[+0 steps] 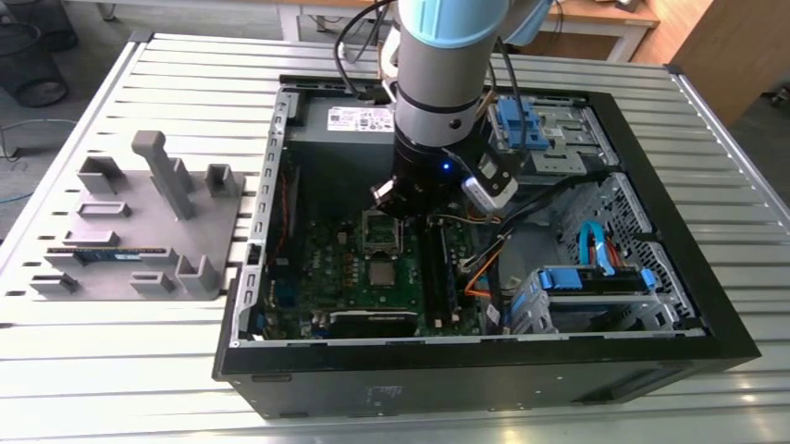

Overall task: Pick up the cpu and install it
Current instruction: 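Close the cpu cover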

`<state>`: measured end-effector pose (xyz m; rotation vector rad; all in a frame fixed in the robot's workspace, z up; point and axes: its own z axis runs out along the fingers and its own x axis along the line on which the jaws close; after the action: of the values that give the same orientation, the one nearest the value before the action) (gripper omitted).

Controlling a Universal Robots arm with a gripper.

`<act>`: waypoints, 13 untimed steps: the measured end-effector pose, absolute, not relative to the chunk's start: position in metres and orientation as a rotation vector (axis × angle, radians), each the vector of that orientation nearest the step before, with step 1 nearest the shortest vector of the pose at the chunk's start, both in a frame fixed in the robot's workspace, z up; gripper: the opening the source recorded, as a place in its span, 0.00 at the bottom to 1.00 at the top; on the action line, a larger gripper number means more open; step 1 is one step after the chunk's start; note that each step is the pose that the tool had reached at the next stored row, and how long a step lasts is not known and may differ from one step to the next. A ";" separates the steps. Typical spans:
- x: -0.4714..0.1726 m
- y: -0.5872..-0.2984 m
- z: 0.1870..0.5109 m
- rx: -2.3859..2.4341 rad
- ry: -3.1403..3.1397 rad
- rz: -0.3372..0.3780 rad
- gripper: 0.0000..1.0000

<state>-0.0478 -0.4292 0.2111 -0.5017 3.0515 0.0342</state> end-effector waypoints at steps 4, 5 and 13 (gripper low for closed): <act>-0.048 -0.429 0.211 -0.494 3.051 0.042 0.11; -0.048 -0.429 0.211 -0.494 3.051 0.043 0.11; -0.048 -0.429 0.211 -0.437 3.058 0.058 0.11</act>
<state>-0.0477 -0.4291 0.2108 -0.4369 3.0576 0.0576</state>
